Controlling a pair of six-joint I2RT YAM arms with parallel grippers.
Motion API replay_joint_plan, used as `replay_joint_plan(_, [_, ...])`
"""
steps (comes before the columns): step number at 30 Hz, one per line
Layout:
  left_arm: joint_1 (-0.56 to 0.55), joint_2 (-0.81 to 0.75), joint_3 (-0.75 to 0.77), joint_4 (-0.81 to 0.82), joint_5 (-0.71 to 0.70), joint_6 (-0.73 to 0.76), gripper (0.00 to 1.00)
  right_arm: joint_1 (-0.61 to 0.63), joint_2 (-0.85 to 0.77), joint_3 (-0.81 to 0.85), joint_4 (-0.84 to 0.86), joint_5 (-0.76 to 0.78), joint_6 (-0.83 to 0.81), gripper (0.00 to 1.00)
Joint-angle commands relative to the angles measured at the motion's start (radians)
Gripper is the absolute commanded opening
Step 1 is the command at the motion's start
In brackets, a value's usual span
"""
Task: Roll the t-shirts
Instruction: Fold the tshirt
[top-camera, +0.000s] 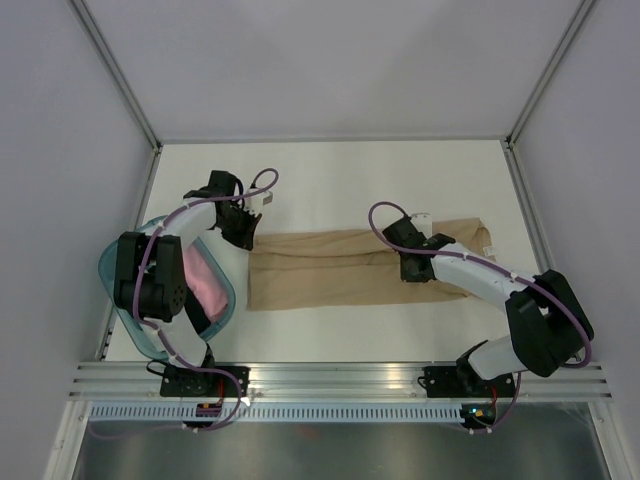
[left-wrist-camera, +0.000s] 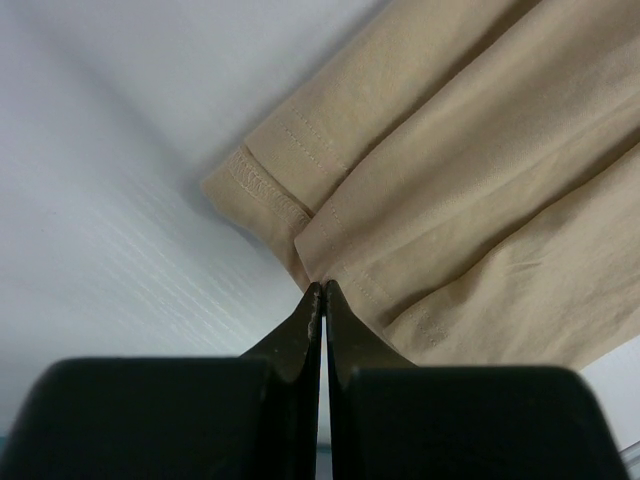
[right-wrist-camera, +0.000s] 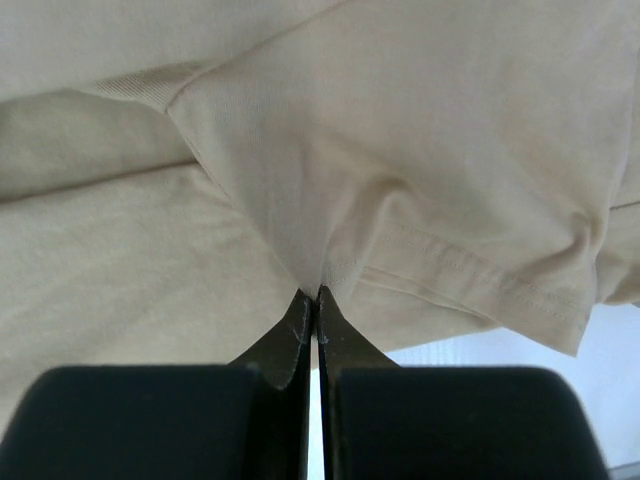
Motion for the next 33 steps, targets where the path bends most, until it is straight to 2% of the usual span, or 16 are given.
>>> replay_joint_plan(1, [0.009,-0.001,0.042,-0.001,0.000,0.014,0.02,0.001,-0.023,0.031,-0.087,-0.027,-0.030,0.01])
replay_joint_plan(7, [0.009,0.002,0.026,-0.001,-0.006,0.017,0.02,-0.001,-0.026,0.034,-0.143,-0.048,-0.025,0.00])
replay_joint_plan(13, [0.009,0.010,0.031,-0.001,-0.011,0.025,0.02,-0.001,-0.029,0.053,-0.162,-0.133,-0.076,0.00])
replay_joint_plan(21, [0.009,0.018,0.023,-0.001,-0.020,0.033,0.02,0.001,0.035,0.000,-0.048,-0.206,-0.077,0.02])
replay_joint_plan(23, [0.009,0.018,0.020,-0.001,-0.015,0.031,0.02,-0.003,0.052,-0.001,-0.038,-0.217,-0.068,0.14])
replay_joint_plan(24, [0.009,0.018,0.020,-0.001,-0.011,0.029,0.02,-0.006,0.055,0.008,-0.039,-0.225,-0.067,0.33])
replay_joint_plan(25, [0.009,0.016,0.019,-0.001,-0.005,0.028,0.02,-0.006,0.049,0.014,-0.041,-0.229,-0.062,0.42])
replay_joint_plan(26, [0.009,0.017,0.017,-0.001,0.001,0.028,0.02,-0.007,0.040,0.035,-0.053,-0.229,-0.056,0.56])
replay_joint_plan(29, [0.009,0.019,0.017,0.001,0.009,0.026,0.02,-0.030,-0.018,0.094,-0.094,-0.242,-0.028,0.66])
replay_joint_plan(31, [0.009,0.022,0.019,-0.001,0.012,0.025,0.02,-0.073,-0.084,0.111,-0.110,-0.268,-0.015,0.66])
replay_joint_plan(33, [0.009,0.022,0.020,-0.001,0.020,0.022,0.02,-0.180,-0.146,0.105,-0.139,-0.297,0.005,0.66])
